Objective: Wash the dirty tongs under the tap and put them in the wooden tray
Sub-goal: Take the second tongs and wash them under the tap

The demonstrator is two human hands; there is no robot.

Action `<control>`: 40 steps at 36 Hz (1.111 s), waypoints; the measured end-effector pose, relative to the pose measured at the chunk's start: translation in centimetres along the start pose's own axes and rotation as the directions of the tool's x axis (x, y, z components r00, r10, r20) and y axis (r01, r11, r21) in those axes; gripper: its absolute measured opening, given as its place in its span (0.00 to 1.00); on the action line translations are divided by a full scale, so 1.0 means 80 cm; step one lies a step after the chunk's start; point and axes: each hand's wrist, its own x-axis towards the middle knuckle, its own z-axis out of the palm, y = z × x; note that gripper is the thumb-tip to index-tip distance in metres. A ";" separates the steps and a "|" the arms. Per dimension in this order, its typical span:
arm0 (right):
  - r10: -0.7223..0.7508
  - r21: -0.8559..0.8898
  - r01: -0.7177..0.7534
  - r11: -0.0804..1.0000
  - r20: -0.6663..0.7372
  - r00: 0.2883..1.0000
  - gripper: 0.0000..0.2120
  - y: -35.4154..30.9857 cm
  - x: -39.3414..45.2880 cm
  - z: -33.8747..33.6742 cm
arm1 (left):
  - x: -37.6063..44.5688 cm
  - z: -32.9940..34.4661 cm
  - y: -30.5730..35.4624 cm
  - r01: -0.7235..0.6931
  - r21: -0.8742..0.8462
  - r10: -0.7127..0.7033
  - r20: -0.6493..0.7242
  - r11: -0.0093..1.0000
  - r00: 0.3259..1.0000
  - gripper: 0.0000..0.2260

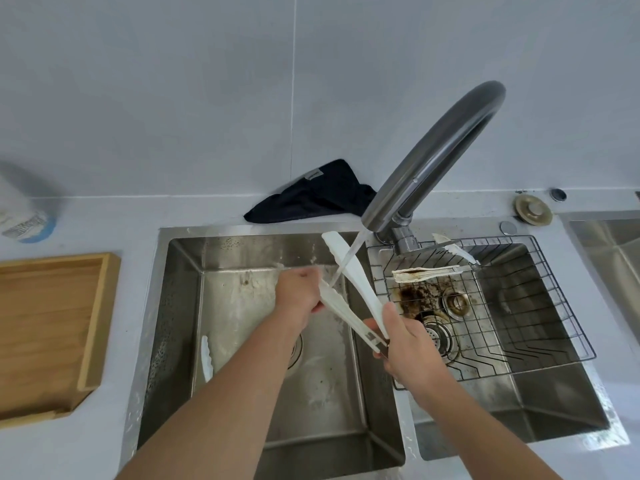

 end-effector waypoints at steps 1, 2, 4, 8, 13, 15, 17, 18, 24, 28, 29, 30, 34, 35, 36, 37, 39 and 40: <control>0.005 0.014 -0.005 1.000 -0.003 1.000 0.34 0.000 0.000 -0.001 | -0.002 0.000 0.001 -0.004 -0.011 0.004 0.011 1.000 1.000 0.11; 0.011 0.031 -0.011 0.999 -0.009 1.000 0.34 0.000 0.000 -0.002 | -0.004 0.001 0.001 -0.016 -0.012 0.017 0.035 1.000 0.999 0.10; 0.036 0.074 -0.034 0.997 -0.026 0.999 0.34 0.000 0.000 -0.002 | -0.009 0.003 0.000 -0.059 0.016 0.057 0.120 0.998 0.991 0.09; 0.096 0.179 -0.085 0.980 -0.054 0.994 0.30 -0.007 0.002 -0.003 | -0.022 0.005 -0.011 -0.084 -0.057 0.098 0.325 0.995 0.941 0.33; 0.166 0.307 -0.161 0.938 0.011 0.986 0.29 -0.005 0.003 -0.007 | -0.027 -0.005 -0.019 -0.059 -0.140 0.096 0.272 0.988 0.957 0.31; 0.147 0.292 -0.155 0.944 0.048 0.988 0.30 -0.002 0.000 -0.008 | -0.025 -0.011 -0.015 -0.084 -0.100 0.101 0.183 0.991 0.978 0.16; 0.131 0.276 -0.146 0.950 0.072 0.989 0.29 0.000 -0.005 -0.009 | -0.023 -0.016 -0.012 -0.127 -0.047 0.131 0.121 0.991 0.984 0.08; 0.129 0.275 -0.146 0.950 0.079 0.989 0.29 0.002 -0.007 -0.009 | -0.021 -0.017 -0.011 -0.142 -0.029 0.144 0.104 0.989 0.984 0.08; 0.150 0.291 -0.169 0.942 0.086 0.985 0.29 0.004 -0.009 -0.009 | -0.024 -0.018 -0.011 -0.139 -0.043 0.142 0.095 0.989 0.985 0.09; 0.169 0.305 -0.192 0.933 0.102 0.980 0.29 0.003 -0.010 -0.010 | -0.026 -0.018 -0.013 -0.166 0.021 0.163 0.112 0.986 0.980 0.07; 0.169 0.298 -0.192 0.935 0.101 0.980 0.29 0.003 -0.010 -0.010 | -0.026 -0.018 -0.013 -0.197 0.076 0.188 0.108 0.977 0.976 0.08; 0.168 0.288 -0.189 0.939 0.097 0.981 0.29 0.003 -0.011 -0.010 | -0.029 -0.019 -0.012 -0.231 0.136 0.218 0.104 0.963 0.970 0.10; 0.160 0.235 -0.173 0.956 0.073 0.984 0.28 0.002 -0.013 -0.006 | -0.049 -0.025 0.001 -0.350 0.224 0.349 0.047 0.909 0.936 0.15; 0.157 0.222 -0.168 0.960 0.068 0.985 0.28 0.002 -0.014 -0.005 | -0.056 -0.026 0.005 -0.386 0.189 0.384 0.045 0.903 0.922 0.15; 0.151 0.206 -0.161 0.965 0.066 0.986 0.29 0.002 -0.013 -0.004 | -0.063 -0.026 0.009 -0.406 0.138 0.402 0.057 0.903 0.914 0.16; 0.142 0.185 -0.151 0.971 0.065 0.988 0.29 0.001 -0.012 -0.003 | -0.070 -0.025 0.012 -0.412 0.075 0.405 0.093 0.908 0.909 0.18; 0.114 0.135 -0.123 0.983 0.069 0.991 0.30 0.000 -0.013 -0.001 | -0.077 -0.023 0.014 -0.389 -0.009 0.383 0.194 0.921 0.903 0.28; 0.098 0.110 -0.106 0.988 0.073 0.992 0.28 -0.001 -0.014 0.000 | -0.078 -0.021 0.014 -0.381 -0.004 0.371 0.239 0.924 0.897 0.35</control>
